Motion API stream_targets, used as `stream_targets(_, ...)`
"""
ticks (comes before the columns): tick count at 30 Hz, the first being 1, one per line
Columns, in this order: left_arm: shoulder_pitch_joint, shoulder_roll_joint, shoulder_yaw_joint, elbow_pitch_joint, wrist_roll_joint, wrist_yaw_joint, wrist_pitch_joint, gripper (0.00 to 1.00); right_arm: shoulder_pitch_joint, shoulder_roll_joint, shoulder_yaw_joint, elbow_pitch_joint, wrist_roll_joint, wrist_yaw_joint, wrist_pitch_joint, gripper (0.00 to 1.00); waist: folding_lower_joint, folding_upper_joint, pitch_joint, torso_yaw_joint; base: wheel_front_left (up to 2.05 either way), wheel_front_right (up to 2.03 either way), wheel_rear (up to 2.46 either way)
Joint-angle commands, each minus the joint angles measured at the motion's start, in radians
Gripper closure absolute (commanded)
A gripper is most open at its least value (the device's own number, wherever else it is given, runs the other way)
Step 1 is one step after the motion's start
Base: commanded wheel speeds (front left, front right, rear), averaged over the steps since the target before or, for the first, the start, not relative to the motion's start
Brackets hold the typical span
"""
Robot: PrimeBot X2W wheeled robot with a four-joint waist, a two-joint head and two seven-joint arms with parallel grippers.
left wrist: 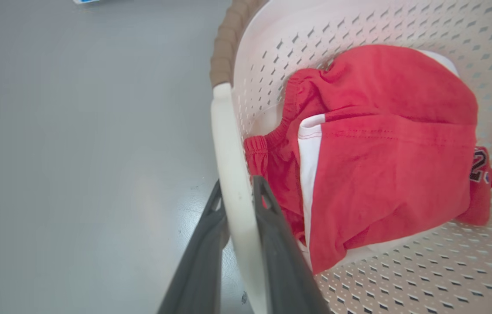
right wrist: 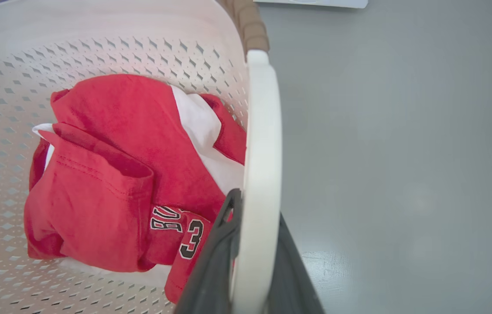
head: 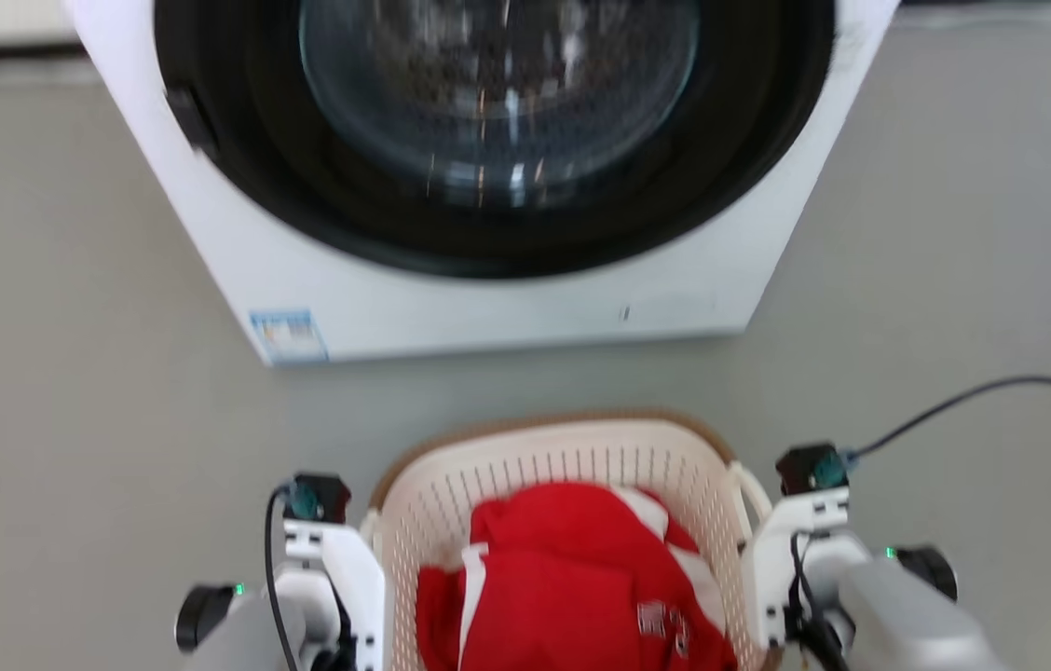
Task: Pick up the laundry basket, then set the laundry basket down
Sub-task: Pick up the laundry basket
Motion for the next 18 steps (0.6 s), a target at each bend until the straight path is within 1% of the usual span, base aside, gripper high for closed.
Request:
stream_targets(1, 0.008, 0.029, 0.004, -0.021, -0.004, -0.006, -0.001, 1.00, 0.018, 0.019, 0.025, -0.011, 0.010, 0.016, 0.001, 1.00, 0.0000, 0.0000, -0.139, -0.028, 0.00, 0.00, 0.00)
stream_targets(7, 0.046, 0.034, -0.029, -0.040, -0.045, -0.006, 0.036, 1.00, 0.060, 0.019, 0.052, 0.002, 0.047, 0.016, 0.014, 1.00, 0.0000, 0.0000, -0.212, -0.026, 0.00, 0.00, 0.00)
stream_targets(18, 0.071, 0.040, -0.078, -0.050, -0.099, -0.006, 0.071, 1.00, 0.079, 0.019, 0.094, 0.003, 0.113, 0.016, 0.054, 1.00, 0.0000, 0.0000, -0.266, -0.028, 0.00, 0.00, 0.00)
